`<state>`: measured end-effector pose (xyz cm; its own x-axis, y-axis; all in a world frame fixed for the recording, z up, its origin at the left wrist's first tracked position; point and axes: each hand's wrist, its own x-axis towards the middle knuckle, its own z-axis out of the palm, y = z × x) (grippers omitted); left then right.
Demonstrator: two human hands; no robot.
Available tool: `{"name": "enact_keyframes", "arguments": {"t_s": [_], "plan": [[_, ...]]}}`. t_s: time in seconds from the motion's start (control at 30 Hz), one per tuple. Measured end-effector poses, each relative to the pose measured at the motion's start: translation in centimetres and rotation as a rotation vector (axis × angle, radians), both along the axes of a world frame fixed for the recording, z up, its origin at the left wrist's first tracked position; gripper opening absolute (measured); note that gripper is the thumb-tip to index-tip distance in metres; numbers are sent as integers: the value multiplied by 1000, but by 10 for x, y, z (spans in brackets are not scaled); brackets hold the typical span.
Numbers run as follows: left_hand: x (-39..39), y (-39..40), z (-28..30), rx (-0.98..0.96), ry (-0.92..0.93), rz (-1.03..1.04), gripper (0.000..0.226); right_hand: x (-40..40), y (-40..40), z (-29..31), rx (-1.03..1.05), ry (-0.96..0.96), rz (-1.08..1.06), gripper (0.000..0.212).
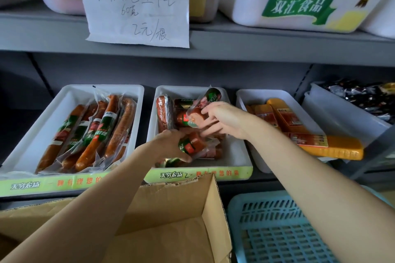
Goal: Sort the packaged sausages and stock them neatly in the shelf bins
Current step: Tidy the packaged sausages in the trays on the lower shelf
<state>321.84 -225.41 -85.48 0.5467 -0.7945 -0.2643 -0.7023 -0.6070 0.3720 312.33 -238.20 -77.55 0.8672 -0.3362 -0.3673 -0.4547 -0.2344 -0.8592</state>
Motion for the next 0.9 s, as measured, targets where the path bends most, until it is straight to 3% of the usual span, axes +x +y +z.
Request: {"name": "enact_keyframes", "arguments": {"t_s": [0.1, 0.2, 0.27, 0.37, 0.47, 0.53, 0.6, 0.77, 0.9], "plan": [[1, 10, 8, -247, 140, 192, 60, -5, -2, 2, 18, -280, -95, 25], [4, 13, 17, -625, 401, 556, 34, -12, -2, -15, -185, -259, -30, 23], [1, 9, 27, -825, 602, 725, 26, -12, 8, -31, -271, -161, 104, 43], [-5, 2, 40, -900, 778, 770, 36, -7, 20, -42, -420, -201, 183, 68], [1, 5, 39, -840, 690, 803, 53, -9, 0, -38, -373, -165, 191, 62], [7, 16, 34, -659, 375, 744, 60, -15, -20, -35, -219, -36, 244, 58], [4, 27, 30, -438, 56, 531, 54, -19, -35, -33, -228, 112, 344, 55], [-3, 28, 14, -146, 101, 18, 28, -2, -38, -39, -341, 415, 509, 69], [-6, 22, 2, 48, 57, -78, 29, 13, -45, -54, -582, 293, 550, 22]]}}
